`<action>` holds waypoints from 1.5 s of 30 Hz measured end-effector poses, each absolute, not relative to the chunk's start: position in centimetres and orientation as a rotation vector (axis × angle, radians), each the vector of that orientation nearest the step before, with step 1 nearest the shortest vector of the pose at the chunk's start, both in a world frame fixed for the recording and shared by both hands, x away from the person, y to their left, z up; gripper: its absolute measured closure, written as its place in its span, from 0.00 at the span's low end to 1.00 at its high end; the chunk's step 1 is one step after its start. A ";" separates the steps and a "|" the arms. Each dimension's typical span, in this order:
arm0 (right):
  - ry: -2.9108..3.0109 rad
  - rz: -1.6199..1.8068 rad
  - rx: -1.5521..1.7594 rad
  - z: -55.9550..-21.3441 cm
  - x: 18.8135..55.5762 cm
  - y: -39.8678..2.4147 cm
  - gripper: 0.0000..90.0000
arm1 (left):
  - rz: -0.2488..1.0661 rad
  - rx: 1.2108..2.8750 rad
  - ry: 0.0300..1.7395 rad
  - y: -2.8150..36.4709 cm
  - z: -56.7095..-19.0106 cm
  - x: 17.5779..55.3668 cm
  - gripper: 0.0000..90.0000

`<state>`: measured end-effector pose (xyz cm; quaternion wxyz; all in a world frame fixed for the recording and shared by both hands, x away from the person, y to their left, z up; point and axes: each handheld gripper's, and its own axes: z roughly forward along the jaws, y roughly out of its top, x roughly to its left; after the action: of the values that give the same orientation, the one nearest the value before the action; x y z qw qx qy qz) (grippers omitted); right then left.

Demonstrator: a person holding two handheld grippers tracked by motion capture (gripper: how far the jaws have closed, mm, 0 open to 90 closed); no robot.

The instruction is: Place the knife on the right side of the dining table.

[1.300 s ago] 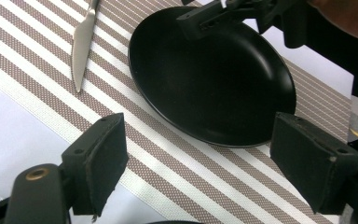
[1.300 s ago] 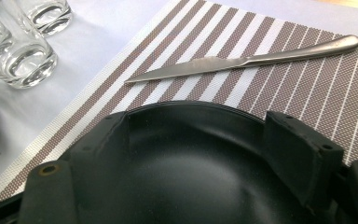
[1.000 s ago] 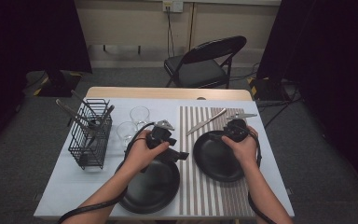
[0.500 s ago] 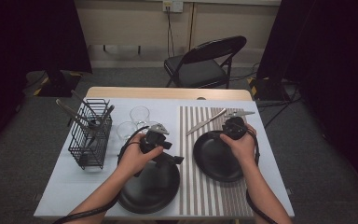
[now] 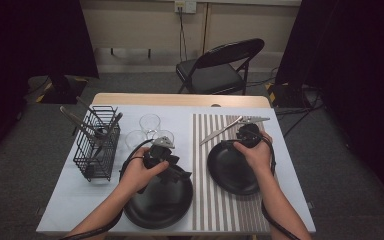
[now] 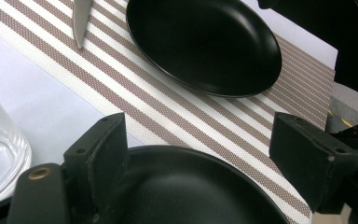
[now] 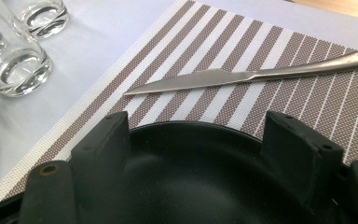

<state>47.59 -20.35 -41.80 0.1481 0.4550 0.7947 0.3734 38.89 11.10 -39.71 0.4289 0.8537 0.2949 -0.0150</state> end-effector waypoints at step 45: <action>2.296 1.058 1.341 -43.5 51.8 -20.9 0.34 | -0.055 2.122 0.749 14.2 -40.8 36.0 0.21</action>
<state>51.82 -20.88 -43.46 0.1394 0.4639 0.7946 0.3661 36.04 14.23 -40.85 0.4307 0.8508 0.3003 -0.0221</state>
